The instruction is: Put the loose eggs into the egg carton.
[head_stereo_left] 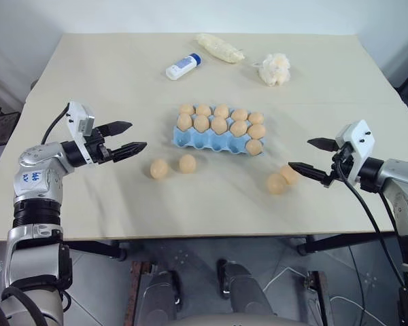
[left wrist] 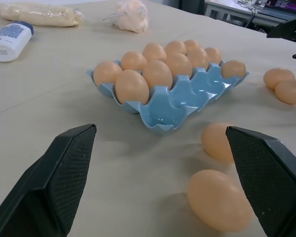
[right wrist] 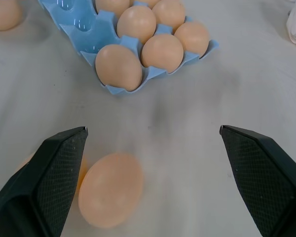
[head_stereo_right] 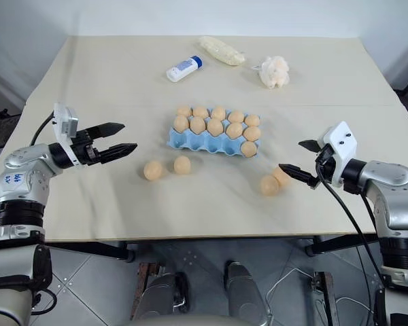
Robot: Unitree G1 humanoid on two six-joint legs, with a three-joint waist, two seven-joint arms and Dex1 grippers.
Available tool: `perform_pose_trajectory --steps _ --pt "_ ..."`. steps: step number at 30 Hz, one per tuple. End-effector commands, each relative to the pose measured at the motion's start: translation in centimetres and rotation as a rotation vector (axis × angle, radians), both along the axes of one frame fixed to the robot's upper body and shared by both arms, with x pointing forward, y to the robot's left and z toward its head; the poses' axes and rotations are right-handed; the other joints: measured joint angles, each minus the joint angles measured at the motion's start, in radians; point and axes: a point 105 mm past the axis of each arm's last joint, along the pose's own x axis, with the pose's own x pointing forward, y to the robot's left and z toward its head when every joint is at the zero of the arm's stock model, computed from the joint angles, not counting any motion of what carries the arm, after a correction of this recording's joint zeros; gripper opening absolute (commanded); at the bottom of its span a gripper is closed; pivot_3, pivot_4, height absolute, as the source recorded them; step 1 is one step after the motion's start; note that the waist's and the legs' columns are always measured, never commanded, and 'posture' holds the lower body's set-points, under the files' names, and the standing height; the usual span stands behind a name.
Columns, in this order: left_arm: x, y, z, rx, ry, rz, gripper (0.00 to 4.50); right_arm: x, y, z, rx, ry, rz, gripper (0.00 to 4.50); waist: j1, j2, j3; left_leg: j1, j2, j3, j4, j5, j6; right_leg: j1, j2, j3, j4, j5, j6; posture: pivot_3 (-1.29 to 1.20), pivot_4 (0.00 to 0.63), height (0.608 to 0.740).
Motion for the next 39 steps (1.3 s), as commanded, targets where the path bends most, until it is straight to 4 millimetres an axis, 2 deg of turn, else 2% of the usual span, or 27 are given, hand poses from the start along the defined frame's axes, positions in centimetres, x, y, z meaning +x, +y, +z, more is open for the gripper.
perform_pose_trajectory --steps 1,9,15,21,22,27,31,34,39 --pt "0.3 -0.2 1.5 0.024 -0.078 -0.001 4.49 -0.2 0.2 1.4 -0.006 -0.064 0.008 4.5 0.0 0.0 0.0 0.0 0.0 0.0 0.0 0.0 0.0 0.0 0.0 0.0 0.0 0.0 0.0 0.0 0.15 0.74" --pt "0.5 -0.5 2.0 0.025 -0.095 0.026 4.49 0.1 0.3 1.5 0.007 -0.08 -0.01 4.5 0.0 0.0 0.0 0.0 0.0 0.0 0.001 0.0 0.0 0.0 0.0 0.0 0.0 0.0 0.0 0.0 0.15 0.74" --pt "0.5 -1.0 2.0 0.029 -0.109 0.011 4.49 0.2 0.1 2.1 0.062 -0.103 -0.094 4.5 0.002 0.0 0.0 0.0 0.0 0.0 0.001 0.0 0.0 0.0 0.0 0.0 0.001 0.0 0.0 0.0 0.15 0.74" --pt "0.1 -1.7 1.0 0.031 -0.083 -0.075 4.49 -3.5 -0.1 1.0 0.153 -0.068 -0.203 4.5 0.018 0.0 0.0 -0.001 0.0 0.0 0.001 -0.001 -0.001 0.0 0.0 -0.002 0.001 -0.001 -0.002 0.0 0.15 0.74" --pt "0.0 -1.9 1.3 -0.021 -0.089 -0.099 4.49 -4.2 0.0 0.9 0.169 -0.057 -0.216 4.5 0.022 0.0 0.0 -0.001 0.0 0.0 0.001 -0.001 -0.001 0.0 0.0 -0.002 0.001 -0.001 -0.002 0.0 0.15 0.74" --pt "-0.4 -2.3 1.3 -0.085 -0.116 -0.184 4.49 -8.1 1.4 -0.1 0.223 0.012 -0.242 4.5 0.025 -0.001 -0.001 0.0 0.0 0.0 0.002 -0.001 0.0 0.001 0.0 -0.001 0.001 -0.001 -0.002 0.0 0.15 0.74" --pt "-0.8 -2.6 1.0 -0.109 -0.14 -0.259 4.49 -10.2 2.1 -1.1 0.256 0.04 -0.289 4.5 0.025 -0.002 -0.001 0.0 0.0 0.0 0.003 -0.001 0.0 0.002 0.0 -0.001 0.001 -0.002 -0.004 0.0 0.15 0.74" --pt "-1.5 -3.0 0.6 -0.106 -0.155 -0.33 4.49 -11.1 2.6 -2.4 0.25 0.067 -0.332 4.5 0.024 -0.003 -0.002 0.0 -0.001 0.0 0.003 -0.001 0.0 0.003 0.0 -0.001 0.001 -0.004 -0.006 0.0 0.15 0.74" --pt "-2.5 -3.3 0.2 -0.082 -0.181 -0.412 4.49 -11.0 2.7 -4.3 0.261 0.07 -0.373 4.5 0.022 -0.004 -0.002 0.0 -0.001 0.0 0.004 -0.001 0.001 0.003 -0.001 0.0 -0.001 -0.005 -0.009 0.0 0.15 0.74"
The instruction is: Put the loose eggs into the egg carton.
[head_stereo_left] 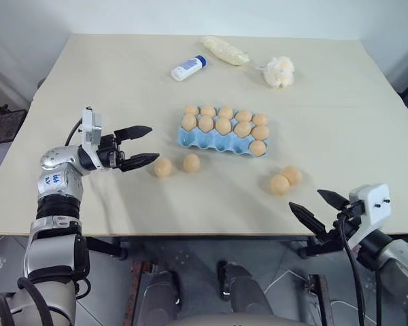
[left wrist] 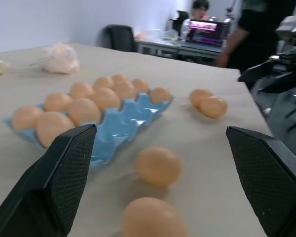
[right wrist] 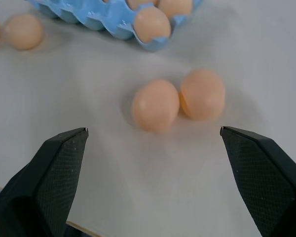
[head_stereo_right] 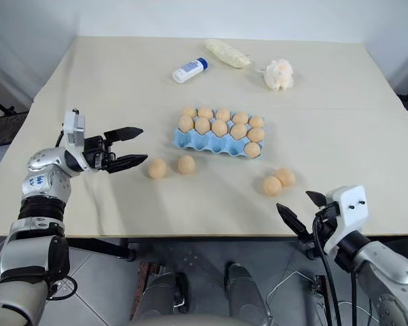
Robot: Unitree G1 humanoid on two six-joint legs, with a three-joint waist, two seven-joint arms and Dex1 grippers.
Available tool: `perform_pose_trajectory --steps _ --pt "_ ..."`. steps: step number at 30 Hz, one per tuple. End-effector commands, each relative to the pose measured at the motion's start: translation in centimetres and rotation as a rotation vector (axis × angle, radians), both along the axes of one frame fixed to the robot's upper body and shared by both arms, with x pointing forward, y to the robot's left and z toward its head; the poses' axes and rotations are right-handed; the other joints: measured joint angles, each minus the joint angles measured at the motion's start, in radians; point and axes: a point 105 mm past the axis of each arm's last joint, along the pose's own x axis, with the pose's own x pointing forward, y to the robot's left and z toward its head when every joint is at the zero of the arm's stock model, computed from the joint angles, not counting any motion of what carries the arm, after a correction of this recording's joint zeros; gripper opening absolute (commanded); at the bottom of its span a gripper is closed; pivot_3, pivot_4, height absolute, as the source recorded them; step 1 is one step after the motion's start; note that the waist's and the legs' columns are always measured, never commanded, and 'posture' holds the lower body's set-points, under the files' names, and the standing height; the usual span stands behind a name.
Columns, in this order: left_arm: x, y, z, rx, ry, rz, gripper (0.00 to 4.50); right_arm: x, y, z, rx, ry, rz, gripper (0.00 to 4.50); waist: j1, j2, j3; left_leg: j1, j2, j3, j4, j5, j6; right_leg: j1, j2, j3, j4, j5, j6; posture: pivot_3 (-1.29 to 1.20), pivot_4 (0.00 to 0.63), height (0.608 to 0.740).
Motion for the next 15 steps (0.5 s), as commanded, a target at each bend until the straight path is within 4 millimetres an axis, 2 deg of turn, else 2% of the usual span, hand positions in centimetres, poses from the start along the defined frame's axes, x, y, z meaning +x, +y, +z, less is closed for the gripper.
perform_pose_trajectory --steps 1,6,12,15 --pt "-0.8 0.1 0.7 0.012 -0.076 -0.054 4.49 0.4 0.4 -0.4 -0.024 -0.04 0.005 4.5 0.0 -0.001 0.0 0.0 0.0 0.0 0.0 0.0 0.0 0.0 0.0 0.0 0.0 0.0 -0.001 0.0 0.15 0.74" --pt "-1.3 0.2 0.7 0.036 -0.124 -0.079 4.49 1.8 1.4 -1.0 -0.028 -0.056 0.068 4.5 -0.002 -0.001 -0.001 -0.001 0.0 0.0 0.003 0.0 0.001 0.0 0.0 0.0 0.0 -0.001 -0.001 0.0 0.15 0.74" --pt "-1.6 0.4 0.8 0.051 -0.177 -0.087 4.49 4.5 1.0 -1.5 -0.06 -0.085 0.067 4.5 0.0 -0.001 -0.001 -0.001 0.0 0.0 0.007 -0.001 0.002 0.001 0.0 0.001 0.0 0.0 -0.002 0.0 0.15 0.74" --pt "-1.8 0.6 0.2 0.079 -0.165 -0.084 4.49 5.6 1.1 -1.2 -0.071 -0.108 0.077 4.5 -0.001 -0.001 -0.001 -0.001 0.0 0.0 0.007 -0.001 0.002 0.001 0.0 0.002 0.001 0.0 -0.001 0.0 0.15 0.74"
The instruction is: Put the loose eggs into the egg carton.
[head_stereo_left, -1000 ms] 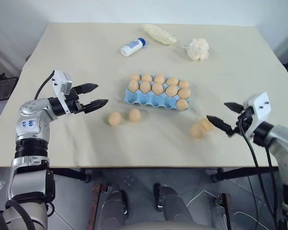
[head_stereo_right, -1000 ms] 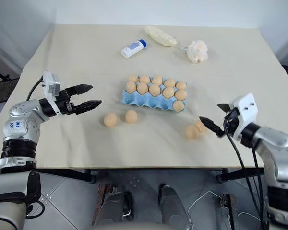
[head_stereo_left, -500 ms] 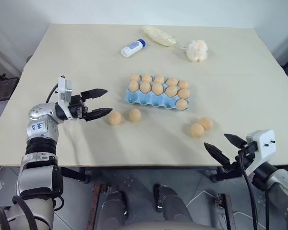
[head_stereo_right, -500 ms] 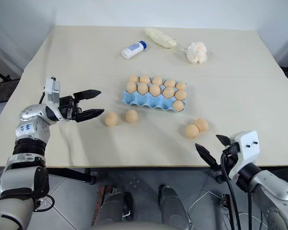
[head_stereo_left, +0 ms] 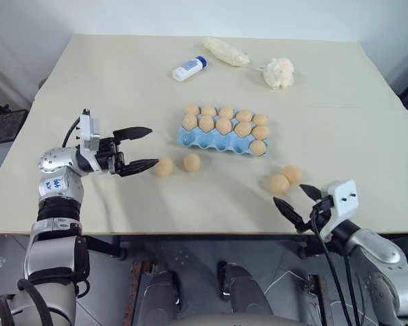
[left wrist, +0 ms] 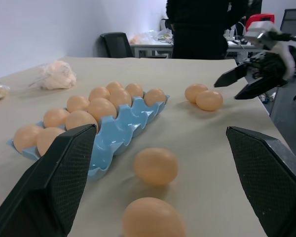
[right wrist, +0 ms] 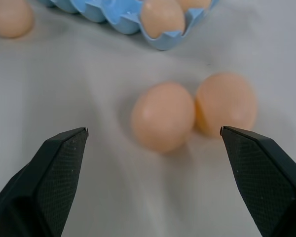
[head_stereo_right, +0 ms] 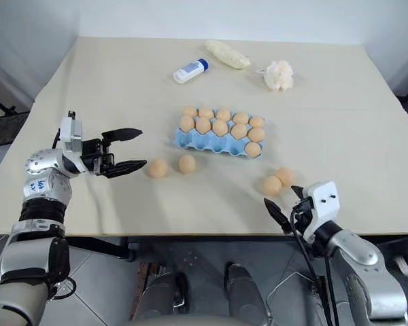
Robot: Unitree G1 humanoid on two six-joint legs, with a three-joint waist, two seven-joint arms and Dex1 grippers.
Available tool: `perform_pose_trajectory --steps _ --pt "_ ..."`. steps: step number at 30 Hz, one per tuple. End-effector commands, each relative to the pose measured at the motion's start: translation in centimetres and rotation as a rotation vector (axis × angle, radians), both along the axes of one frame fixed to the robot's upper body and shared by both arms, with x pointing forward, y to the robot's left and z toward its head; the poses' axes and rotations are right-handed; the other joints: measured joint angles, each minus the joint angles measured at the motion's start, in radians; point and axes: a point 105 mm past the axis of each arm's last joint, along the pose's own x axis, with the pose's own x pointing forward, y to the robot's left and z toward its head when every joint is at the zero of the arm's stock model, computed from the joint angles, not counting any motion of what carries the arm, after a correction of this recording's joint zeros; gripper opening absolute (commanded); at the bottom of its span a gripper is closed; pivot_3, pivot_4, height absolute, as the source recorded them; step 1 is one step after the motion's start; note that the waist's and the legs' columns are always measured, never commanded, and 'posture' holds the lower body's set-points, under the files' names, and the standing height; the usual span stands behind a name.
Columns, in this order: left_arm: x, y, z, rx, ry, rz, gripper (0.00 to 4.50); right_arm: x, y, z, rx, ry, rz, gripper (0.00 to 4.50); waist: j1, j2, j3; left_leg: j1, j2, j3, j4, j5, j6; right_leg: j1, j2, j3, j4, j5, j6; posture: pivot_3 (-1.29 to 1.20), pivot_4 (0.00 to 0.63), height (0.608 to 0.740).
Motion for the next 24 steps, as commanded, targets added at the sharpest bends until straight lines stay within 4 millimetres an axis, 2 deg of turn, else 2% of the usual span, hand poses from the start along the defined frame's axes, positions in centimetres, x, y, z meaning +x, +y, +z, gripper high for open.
perform_pose_trajectory --steps 1,7,12,24 --pt "-1.4 0.3 -0.3 0.063 -0.017 -0.099 4.49 0.8 0.1 1.0 -0.023 -0.053 0.022 4.5 0.0 0.0 0.0 0.0 0.0 0.0 0.0 0.0 0.0 0.0 0.0 0.0 0.0 0.0 0.0 0.0 0.15 0.74" --pt "-1.5 0.5 -2.4 0.143 0.056 -0.081 4.49 2.2 1.3 2.6 -0.026 -0.092 0.054 4.5 0.0 0.0 0.0 0.0 0.001 0.0 0.0 0.0 0.001 0.0 0.0 0.0 0.0 0.0 0.0 0.0 0.15 0.74" --pt "-1.2 0.6 -2.5 0.161 0.053 -0.072 4.49 2.2 2.1 2.8 -0.013 -0.085 0.068 4.5 0.002 0.0 0.0 0.0 0.001 0.0 -0.001 0.0 0.001 0.0 0.0 0.0 0.0 0.0 -0.001 0.0 0.15 0.74" --pt "-0.8 0.2 -2.0 0.148 0.035 -0.062 4.49 1.4 2.4 3.2 0.002 -0.088 0.063 4.5 0.001 0.0 0.0 0.0 0.001 0.0 0.0 -0.001 0.002 0.0 0.0 0.0 0.0 0.0 -0.001 0.0 0.15 0.74"
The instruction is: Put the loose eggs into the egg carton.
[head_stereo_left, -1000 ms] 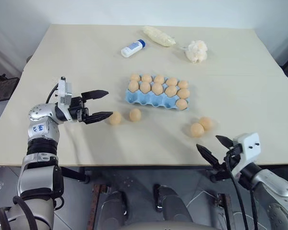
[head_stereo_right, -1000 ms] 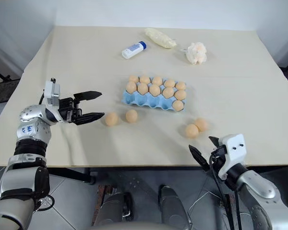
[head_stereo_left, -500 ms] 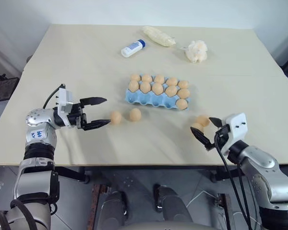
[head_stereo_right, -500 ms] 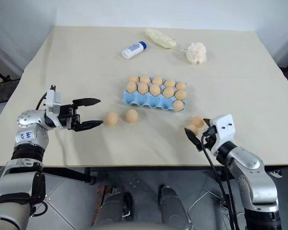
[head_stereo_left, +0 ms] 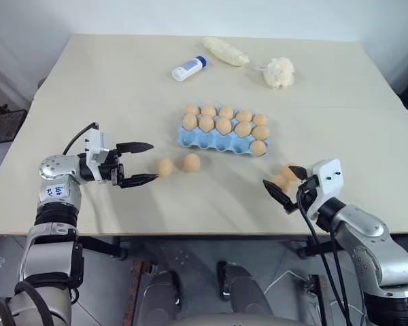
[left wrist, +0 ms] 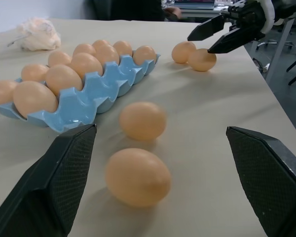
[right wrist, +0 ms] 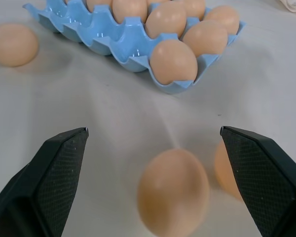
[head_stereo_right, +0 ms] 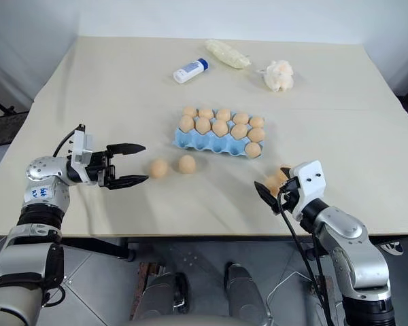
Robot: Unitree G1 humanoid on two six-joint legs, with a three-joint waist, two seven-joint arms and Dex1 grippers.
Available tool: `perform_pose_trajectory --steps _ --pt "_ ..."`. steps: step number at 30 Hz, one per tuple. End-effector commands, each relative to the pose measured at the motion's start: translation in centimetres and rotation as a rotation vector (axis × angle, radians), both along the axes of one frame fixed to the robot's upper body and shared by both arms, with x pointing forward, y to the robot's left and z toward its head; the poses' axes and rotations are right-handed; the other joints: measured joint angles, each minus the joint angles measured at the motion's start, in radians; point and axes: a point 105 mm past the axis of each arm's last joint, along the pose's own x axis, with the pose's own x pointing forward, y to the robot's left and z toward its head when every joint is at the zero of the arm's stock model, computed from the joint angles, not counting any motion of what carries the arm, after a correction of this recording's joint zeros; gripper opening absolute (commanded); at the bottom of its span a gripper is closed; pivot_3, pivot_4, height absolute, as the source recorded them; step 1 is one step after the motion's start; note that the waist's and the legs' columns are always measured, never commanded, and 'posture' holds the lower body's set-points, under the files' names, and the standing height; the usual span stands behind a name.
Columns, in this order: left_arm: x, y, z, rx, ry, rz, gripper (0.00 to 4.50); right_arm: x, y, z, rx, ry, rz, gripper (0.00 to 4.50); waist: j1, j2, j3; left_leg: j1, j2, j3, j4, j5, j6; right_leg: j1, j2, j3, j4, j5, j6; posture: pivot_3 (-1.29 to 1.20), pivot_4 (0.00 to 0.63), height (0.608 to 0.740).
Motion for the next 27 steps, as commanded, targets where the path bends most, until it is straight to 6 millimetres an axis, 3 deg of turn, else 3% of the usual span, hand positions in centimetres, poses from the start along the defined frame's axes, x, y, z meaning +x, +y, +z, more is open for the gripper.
perform_pose_trajectory --steps 1,11,27 --pt "-0.5 -0.1 0.6 0.016 -0.028 -0.068 4.49 -0.2 0.3 1.4 0.012 -0.047 0.005 4.5 0.0 0.0 0.0 0.0 0.0 0.0 0.0 0.0 0.0 0.0 0.0 0.0 0.0 0.0 0.0 0.0 0.15 0.74" --pt "-0.6 0.0 0.6 0.011 -0.032 -0.07 4.49 -0.9 0.4 0.6 0.012 -0.005 0.019 4.5 0.001 0.0 0.0 0.0 0.0 0.0 0.0 0.0 0.0 0.0 0.0 0.0 0.0 0.0 0.0 0.0 0.15 0.74" --pt "-0.6 0.2 0.7 0.007 -0.04 -0.055 4.49 0.1 0.3 -1.0 -0.015 0.031 0.006 4.5 0.0 0.0 0.0 0.0 0.0 0.0 0.0 0.0 0.0 0.0 0.0 0.0 -0.001 0.0 0.0 0.0 0.15 0.74"
